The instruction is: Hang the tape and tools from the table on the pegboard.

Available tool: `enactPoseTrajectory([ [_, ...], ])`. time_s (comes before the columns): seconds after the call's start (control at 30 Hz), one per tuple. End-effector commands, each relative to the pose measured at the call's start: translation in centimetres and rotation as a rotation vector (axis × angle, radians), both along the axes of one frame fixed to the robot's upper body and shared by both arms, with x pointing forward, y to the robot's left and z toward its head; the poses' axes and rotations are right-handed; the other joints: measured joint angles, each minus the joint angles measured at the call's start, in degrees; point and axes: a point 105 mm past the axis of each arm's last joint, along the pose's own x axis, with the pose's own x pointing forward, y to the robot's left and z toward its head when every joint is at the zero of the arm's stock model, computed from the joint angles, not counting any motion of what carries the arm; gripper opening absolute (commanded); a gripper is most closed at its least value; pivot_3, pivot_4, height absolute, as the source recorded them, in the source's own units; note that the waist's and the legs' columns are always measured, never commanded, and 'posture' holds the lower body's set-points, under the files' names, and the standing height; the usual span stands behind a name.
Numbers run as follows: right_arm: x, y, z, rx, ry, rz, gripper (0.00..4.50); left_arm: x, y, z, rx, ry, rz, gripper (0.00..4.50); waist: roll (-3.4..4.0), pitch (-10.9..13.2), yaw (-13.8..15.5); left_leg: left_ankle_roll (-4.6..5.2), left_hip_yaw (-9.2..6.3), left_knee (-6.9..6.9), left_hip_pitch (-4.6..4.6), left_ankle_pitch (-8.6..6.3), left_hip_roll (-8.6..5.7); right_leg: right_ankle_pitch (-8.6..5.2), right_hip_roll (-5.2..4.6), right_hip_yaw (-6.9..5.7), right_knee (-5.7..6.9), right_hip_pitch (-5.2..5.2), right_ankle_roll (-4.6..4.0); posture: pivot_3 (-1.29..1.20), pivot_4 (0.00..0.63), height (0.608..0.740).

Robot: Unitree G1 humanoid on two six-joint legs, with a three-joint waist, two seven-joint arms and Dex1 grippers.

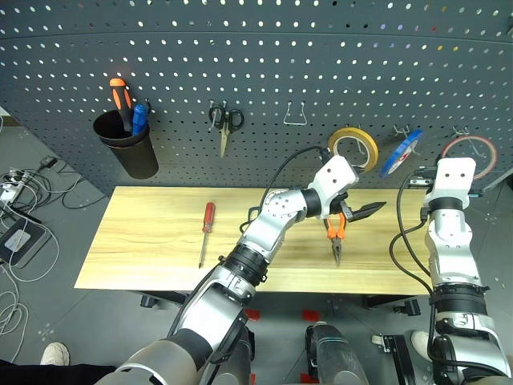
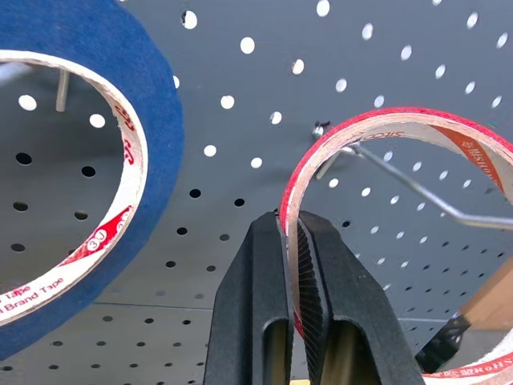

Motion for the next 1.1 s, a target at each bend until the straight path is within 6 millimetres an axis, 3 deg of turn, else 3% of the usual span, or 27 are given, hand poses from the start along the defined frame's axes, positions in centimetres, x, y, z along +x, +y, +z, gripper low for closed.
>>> enactPoseTrajectory([
  [0.03, -0.1, -0.7, 1.2, 0.039, -0.048, -0.012, 0.02, -0.4, -0.4, 1.3, -0.029, -0.047, -0.022, 4.5, 0.0, 0.0, 0.01, 0.0, 0.0, 0.0, 0.0, 0.0, 0.0, 0.0, 0.0, 0.0, 0.0, 0.0, 0.0, 0.03, 0.196, 0.74],
  [0.13, 0.0, -0.8, 0.8, 0.101, -0.044, 0.002, 0.02, -0.4, -0.4, 1.2, -0.027, -0.044, -0.019, 4.5, 0.0, 0.0, 0.01, 0.0, 0.0, 0.0, 0.0, 0.0, 0.0, 0.0, 0.0, 0.0, 0.0, 0.0, 0.0, 0.02, 0.2, 0.74],
  [0.23, -0.1, -0.9, 0.8, 0.116, -0.044, -0.004, 0.77, -0.4, -0.4, 1.2, -0.028, -0.043, -0.019, 4.5, 0.0, 0.0, 0.01, 0.01, 0.0, 0.0, 0.0, 0.0, 0.0, 0.0, 0.0, 0.0, 0.0, 0.0, 0.0, 0.02, 0.2, 0.74],
  [0.6, -1.1, -0.5, -0.4, 0.13, -0.023, -0.001, 4.46, -0.4, 0.0, 0.6, -0.022, -0.037, -0.016, 4.5, 0.01, -0.01, -0.01, 0.01, 0.02, 0.02, 0.0, 0.0, 0.0, 0.0, 0.0, 0.01, 0.03, 0.0, 0.0, 0.02, 0.21, 0.74],
  [0.97, -4.0, 1.4, -4.4, 0.169, 0.16, 0.053, 4.49, -2.0, 3.5, -2.8, 0.023, 0.02, 0.013, 4.5, 0.03, -0.01, -0.1, 0.02, 0.0, 0.02, 0.01, 0.0, 0.02, 0.0, 0.0, 0.03, 0.04, 0.01, 0.0, 0.02, 0.243, 0.74],
  [1.1, -5.0, 3.2, -7.0, 0.205, 0.311, 0.12, 4.49, -2.4, 5.5, -4.4, 0.043, 0.054, 0.07, 4.5, 0.03, -0.01, -0.21, 0.04, -0.03, 0.02, 0.03, -0.01, 0.03, 0.0, 0.01, 0.04, 0.04, 0.02, 0.0, 0.03, 0.258, 0.74],
])
